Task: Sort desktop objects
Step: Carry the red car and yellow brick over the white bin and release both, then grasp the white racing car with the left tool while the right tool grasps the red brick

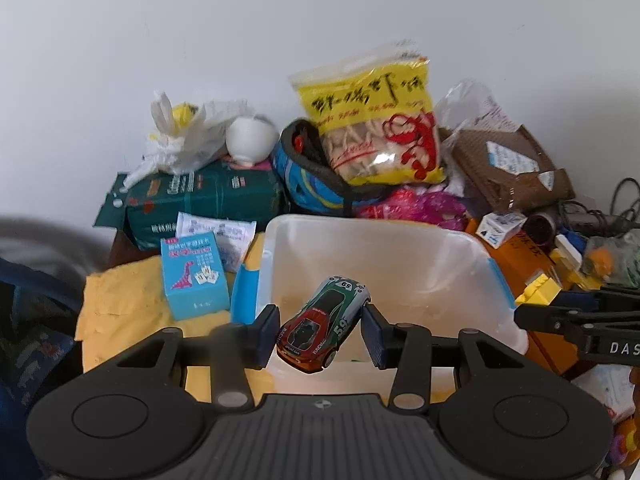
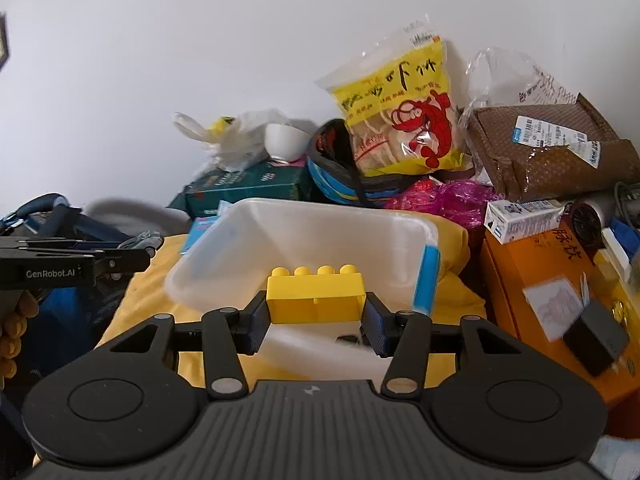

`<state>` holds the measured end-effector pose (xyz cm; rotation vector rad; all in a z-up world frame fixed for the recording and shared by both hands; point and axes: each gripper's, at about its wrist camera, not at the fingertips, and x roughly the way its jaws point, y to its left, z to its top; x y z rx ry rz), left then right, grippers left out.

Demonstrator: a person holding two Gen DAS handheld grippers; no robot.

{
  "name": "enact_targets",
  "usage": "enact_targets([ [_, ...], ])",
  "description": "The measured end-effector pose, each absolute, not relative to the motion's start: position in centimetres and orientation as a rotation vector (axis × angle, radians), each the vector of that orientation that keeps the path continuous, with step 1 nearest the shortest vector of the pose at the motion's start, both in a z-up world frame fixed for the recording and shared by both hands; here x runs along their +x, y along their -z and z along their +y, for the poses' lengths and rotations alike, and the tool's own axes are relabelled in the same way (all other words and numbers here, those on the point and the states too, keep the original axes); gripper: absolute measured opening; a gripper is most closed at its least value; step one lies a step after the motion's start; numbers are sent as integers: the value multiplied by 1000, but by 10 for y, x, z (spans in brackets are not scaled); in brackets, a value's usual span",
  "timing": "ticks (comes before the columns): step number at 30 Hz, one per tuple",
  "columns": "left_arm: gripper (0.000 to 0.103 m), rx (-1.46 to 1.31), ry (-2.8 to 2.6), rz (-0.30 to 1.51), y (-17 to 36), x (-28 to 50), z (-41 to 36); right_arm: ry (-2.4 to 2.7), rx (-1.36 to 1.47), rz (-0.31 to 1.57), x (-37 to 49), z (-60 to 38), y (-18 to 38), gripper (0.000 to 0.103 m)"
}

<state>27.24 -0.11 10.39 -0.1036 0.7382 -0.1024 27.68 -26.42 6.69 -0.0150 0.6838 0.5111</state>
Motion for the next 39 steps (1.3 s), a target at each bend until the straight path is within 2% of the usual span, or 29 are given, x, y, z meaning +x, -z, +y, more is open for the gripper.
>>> enact_targets([
  [9, 50, -64, 114, 792, -100, 303, -15, -485, -51, 809, 327, -250, -53, 53],
  [10, 53, -55, 116, 791, -100, 304, -17, -481, -54, 821, 331, -249, -50, 54],
  [13, 58, -52, 94, 782, -98, 304, -15, -461, -69, 835, 340, -247, -47, 66],
  [18, 60, -57, 94, 755, -88, 271, -9, -466, -82, 812, 337, -250, -47, 67],
  [21, 62, 13, 128, 700, -72, 224, -11, -497, -50, 779, 314, -258, -48, 69],
  [23, 62, 58, 142, 684, -53, 188, -12, -519, -45, 750, 287, -263, -44, 76],
  [26, 62, 80, 169, 714, -14, 140, -12, -546, -73, 726, 233, -270, -24, 83],
  [28, 62, 87, 174, 758, 11, 119, -13, -553, -107, 747, 201, -271, -3, 83],
  [34, 62, 58, 187, 852, 55, 96, -14, -577, -136, 916, 135, -268, 69, 83],
  [39, 62, 28, 196, 853, 63, 111, -13, -609, -210, 917, 118, -254, 89, 85],
])
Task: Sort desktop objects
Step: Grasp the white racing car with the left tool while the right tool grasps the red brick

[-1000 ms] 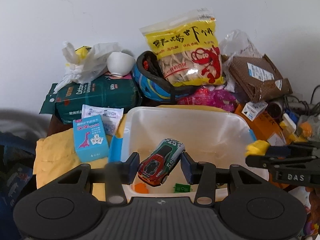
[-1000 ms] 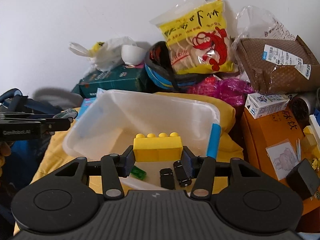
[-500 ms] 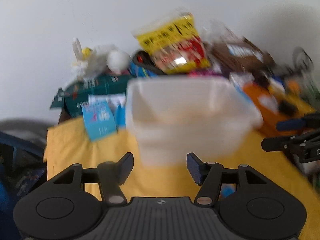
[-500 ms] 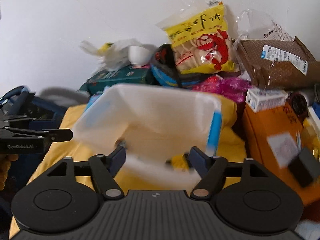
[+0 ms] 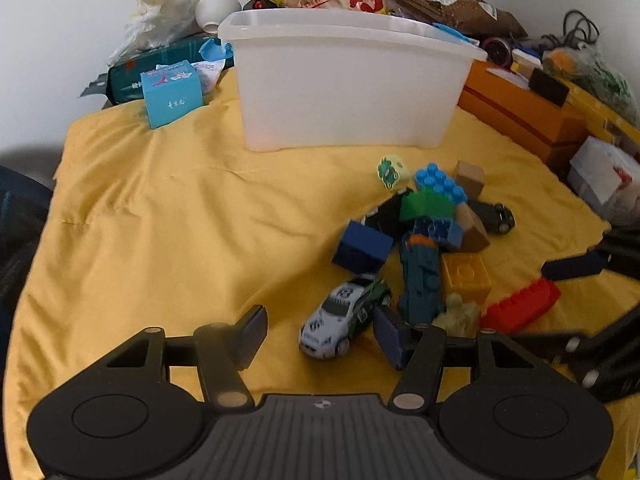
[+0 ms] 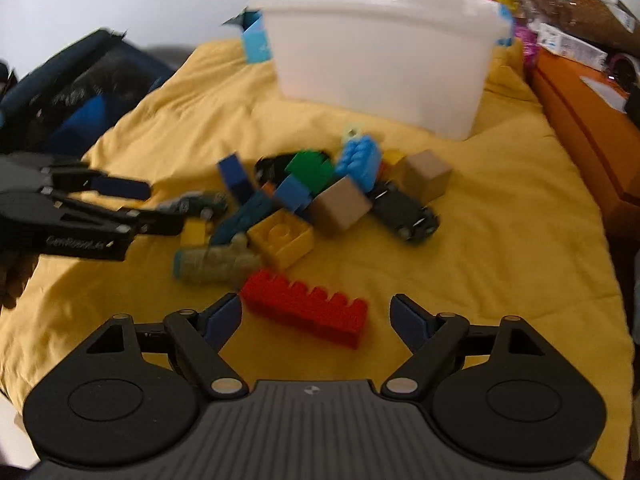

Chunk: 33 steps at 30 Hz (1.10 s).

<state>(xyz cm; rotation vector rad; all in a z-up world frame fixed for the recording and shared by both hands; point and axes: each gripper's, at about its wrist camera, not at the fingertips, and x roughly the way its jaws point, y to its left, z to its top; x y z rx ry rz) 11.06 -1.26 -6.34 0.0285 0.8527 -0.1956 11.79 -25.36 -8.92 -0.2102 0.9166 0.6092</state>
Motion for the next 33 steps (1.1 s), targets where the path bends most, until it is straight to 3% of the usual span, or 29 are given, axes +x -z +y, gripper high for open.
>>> enact_targets([
  [4, 62, -12, 248, 876, 70, 121, -16, -620, -264, 906, 122, -245, 98, 86],
  [6, 52, -17, 274, 888, 71, 119, -20, -632, -266, 915, 125, -246, 102, 85],
  [8, 41, -5, 287, 880, 69, 115, -25, -670, -261, 922, 125, -248, 103, 75],
  [10, 36, 12, 314, 873, 68, 108, -30, -682, -266, 937, 125, -250, 102, 75],
  [16, 38, -1, 315, 870, 67, 105, -30, -711, -175, 1033, 111, -267, 97, 76],
  [19, 40, -45, 288, 890, 70, 115, -28, -716, -200, 985, 107, -270, 95, 85],
  [22, 39, -60, 276, 909, 73, 124, -29, -755, -276, 918, 109, -266, 94, 85],
  [24, 38, -62, 277, 921, 76, 128, -31, -831, -352, 885, 107, -262, 94, 78],
  [28, 33, -64, 285, 918, 76, 130, -30, -931, -444, 898, 105, -260, 99, 44],
  [31, 33, -40, 275, 900, 73, 126, -29, -924, -406, 916, 106, -267, 99, 29],
  [33, 33, -37, 262, 879, 68, 123, -27, -905, -359, 927, 109, -274, 97, 25],
])
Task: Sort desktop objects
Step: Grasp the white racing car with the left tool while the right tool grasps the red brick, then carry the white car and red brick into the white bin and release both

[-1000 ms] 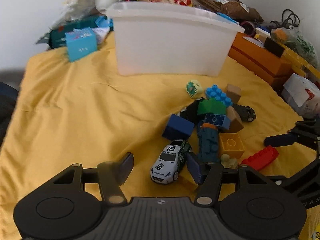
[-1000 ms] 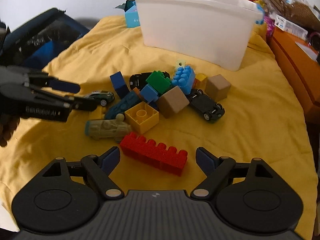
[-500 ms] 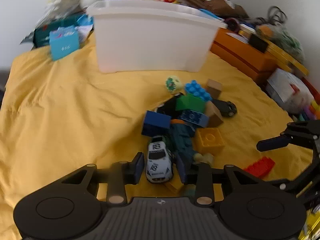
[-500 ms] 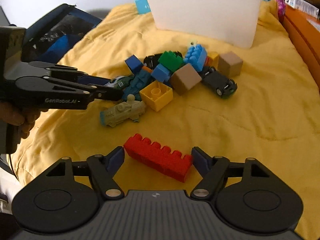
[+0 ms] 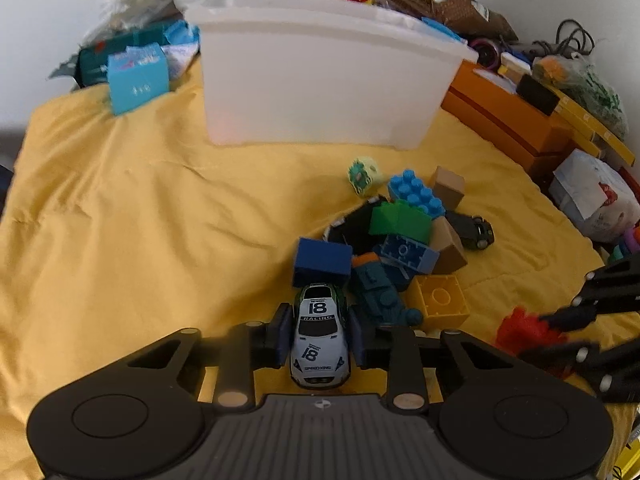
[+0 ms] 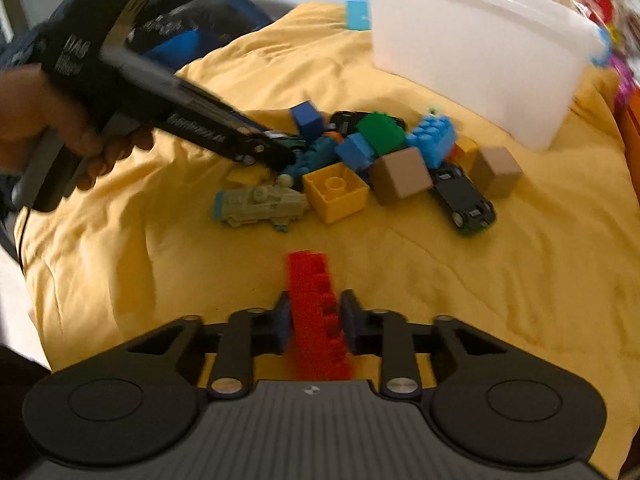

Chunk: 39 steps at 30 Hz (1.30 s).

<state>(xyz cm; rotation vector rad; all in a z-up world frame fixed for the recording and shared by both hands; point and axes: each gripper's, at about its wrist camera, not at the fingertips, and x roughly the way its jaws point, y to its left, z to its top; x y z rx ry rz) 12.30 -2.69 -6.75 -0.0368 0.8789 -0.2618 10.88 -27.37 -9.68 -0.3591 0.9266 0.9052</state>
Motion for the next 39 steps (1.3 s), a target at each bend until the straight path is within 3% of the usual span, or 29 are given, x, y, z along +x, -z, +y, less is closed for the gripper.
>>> enact_targets([
  [11, 33, -22, 205, 729, 4, 121, -20, -717, -124, 849, 136, -310, 62, 25],
  [23, 33, -78, 152, 615, -93, 204, -21, -625, 142, 674, 222, -290, -33, 25],
  [39, 33, -120, 90, 748, -102, 299, -17, -508, 95, 773, 338, -262, -58, 25],
])
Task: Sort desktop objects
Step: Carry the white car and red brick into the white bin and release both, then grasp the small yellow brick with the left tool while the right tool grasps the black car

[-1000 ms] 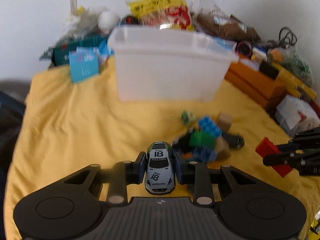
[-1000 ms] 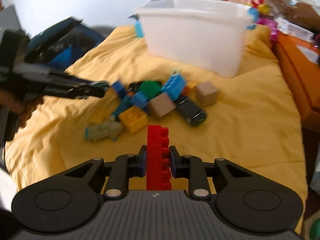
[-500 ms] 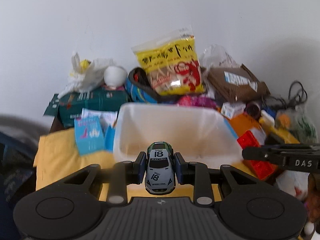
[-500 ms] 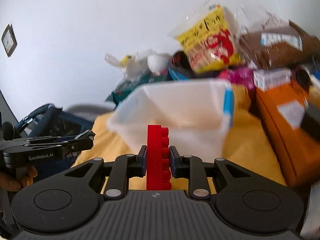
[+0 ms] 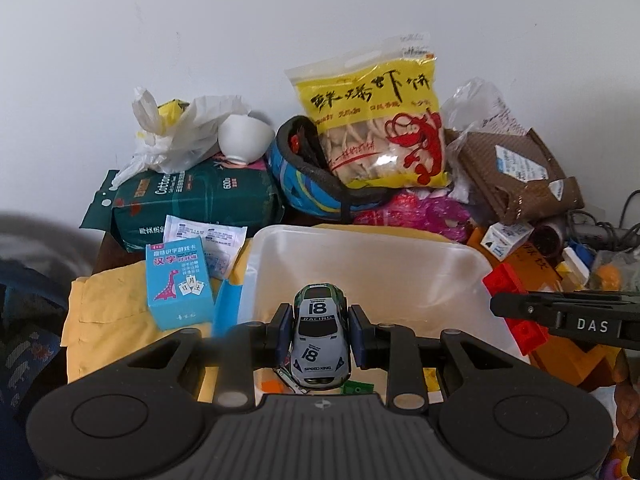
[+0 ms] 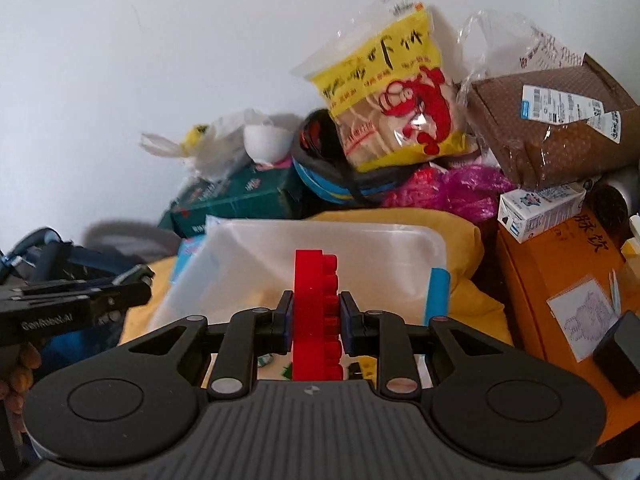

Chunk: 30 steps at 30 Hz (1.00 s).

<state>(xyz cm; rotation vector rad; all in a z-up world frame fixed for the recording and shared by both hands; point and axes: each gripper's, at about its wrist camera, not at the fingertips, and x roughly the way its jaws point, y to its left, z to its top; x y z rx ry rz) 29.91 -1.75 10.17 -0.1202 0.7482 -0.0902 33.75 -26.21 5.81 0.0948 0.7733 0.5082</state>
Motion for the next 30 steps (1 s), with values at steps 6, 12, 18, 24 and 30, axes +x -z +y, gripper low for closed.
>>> enact_targets([
  [6, 64, -60, 32, 738, -96, 301, -23, -475, 53, 801, 355, -253, -50, 43],
  [12, 64, -55, 62, 717, -81, 256, -18, -490, 43, 784, 343, -256, -45, 52],
  [18, 64, -44, 94, 763, -29, 170, -16, -582, -10, 679, 267, -280, -32, 52],
  [24, 60, -53, 110, 919, 34, 111, -25, -612, -159, 788, 201, -289, 36, 52],
  [30, 51, 6, 169, 951, 57, 91, -42, -623, -279, 823, 176, -286, 77, 50],
])
